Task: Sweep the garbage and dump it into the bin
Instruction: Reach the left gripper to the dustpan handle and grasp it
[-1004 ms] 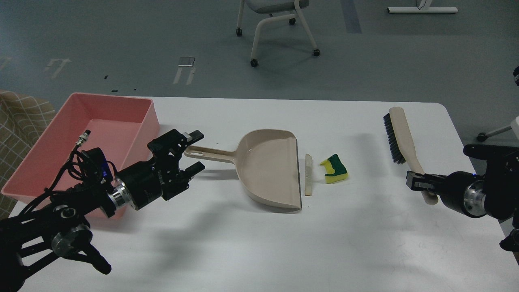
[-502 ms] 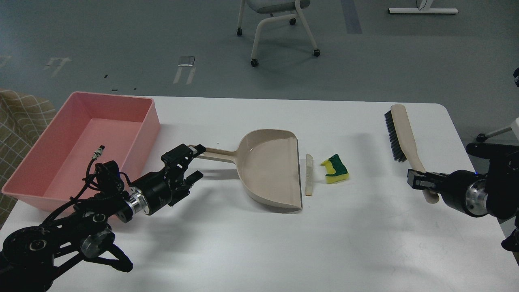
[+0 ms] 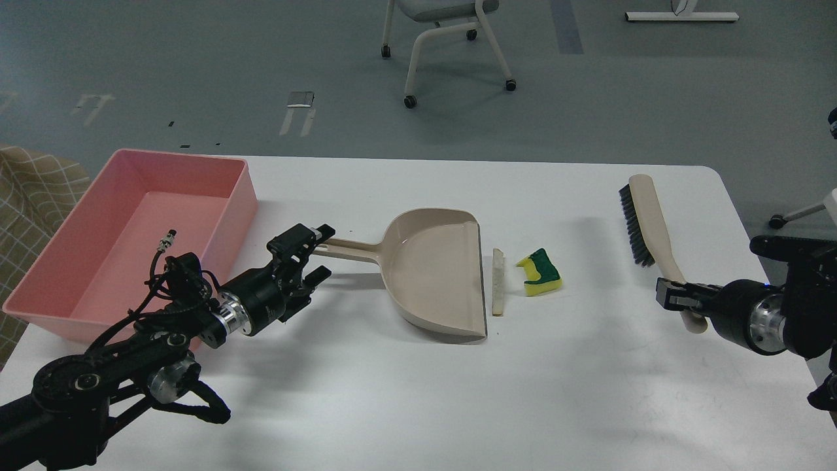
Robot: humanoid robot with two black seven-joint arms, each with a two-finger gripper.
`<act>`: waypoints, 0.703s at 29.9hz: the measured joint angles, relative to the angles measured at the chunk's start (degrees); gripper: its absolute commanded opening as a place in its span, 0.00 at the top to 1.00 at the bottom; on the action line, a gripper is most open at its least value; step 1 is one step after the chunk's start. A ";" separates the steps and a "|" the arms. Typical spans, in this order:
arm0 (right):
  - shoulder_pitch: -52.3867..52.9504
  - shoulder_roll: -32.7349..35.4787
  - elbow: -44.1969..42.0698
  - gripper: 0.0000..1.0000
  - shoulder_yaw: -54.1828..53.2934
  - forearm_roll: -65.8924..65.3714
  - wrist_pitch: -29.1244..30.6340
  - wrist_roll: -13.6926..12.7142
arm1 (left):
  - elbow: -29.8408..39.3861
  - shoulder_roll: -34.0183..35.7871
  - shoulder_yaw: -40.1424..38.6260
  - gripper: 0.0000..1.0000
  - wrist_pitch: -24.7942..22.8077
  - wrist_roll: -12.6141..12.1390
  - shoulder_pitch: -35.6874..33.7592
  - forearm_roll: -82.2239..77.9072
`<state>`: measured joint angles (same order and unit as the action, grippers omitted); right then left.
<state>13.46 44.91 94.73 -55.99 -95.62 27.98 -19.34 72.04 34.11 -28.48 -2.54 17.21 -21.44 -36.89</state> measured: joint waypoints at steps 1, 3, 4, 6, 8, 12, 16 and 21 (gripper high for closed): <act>-0.01 0.00 0.01 1.00 0.00 0.00 0.01 0.00 | -0.36 -0.25 0.00 0.11 0.00 0.01 -0.28 -0.02; -0.01 0.00 0.01 1.00 0.00 0.00 0.02 0.00 | -0.95 -0.61 0.08 0.12 -0.04 0.02 -0.71 -0.02; -0.01 0.00 0.01 1.00 0.00 0.00 0.02 0.00 | -1.29 -0.81 0.15 0.12 -0.06 0.02 -0.95 -0.02; -0.01 0.00 0.01 1.00 0.00 0.00 0.02 0.00 | -2.00 -1.34 0.27 0.13 -0.08 0.03 -1.20 -0.02; -0.01 0.00 0.02 1.00 0.00 0.00 0.03 0.00 | -2.93 -1.95 0.39 0.13 -0.14 0.06 -1.31 -0.02; -0.02 0.00 0.08 1.00 0.00 0.00 0.03 -0.01 | -4.40 -2.97 0.44 0.13 -0.18 0.10 -1.33 -0.05; -0.01 0.00 0.10 1.00 0.00 0.00 0.03 -0.08 | -4.68 -3.56 0.44 0.13 -0.19 0.10 -1.37 -0.10; -0.02 -0.09 0.11 1.00 0.06 0.00 0.03 -0.08 | -5.78 -4.42 0.13 0.19 0.05 0.05 -1.80 -0.09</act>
<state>13.44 44.83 94.84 -55.94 -95.62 28.01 -19.42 66.26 29.69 -28.36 -2.49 17.26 -23.24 -36.98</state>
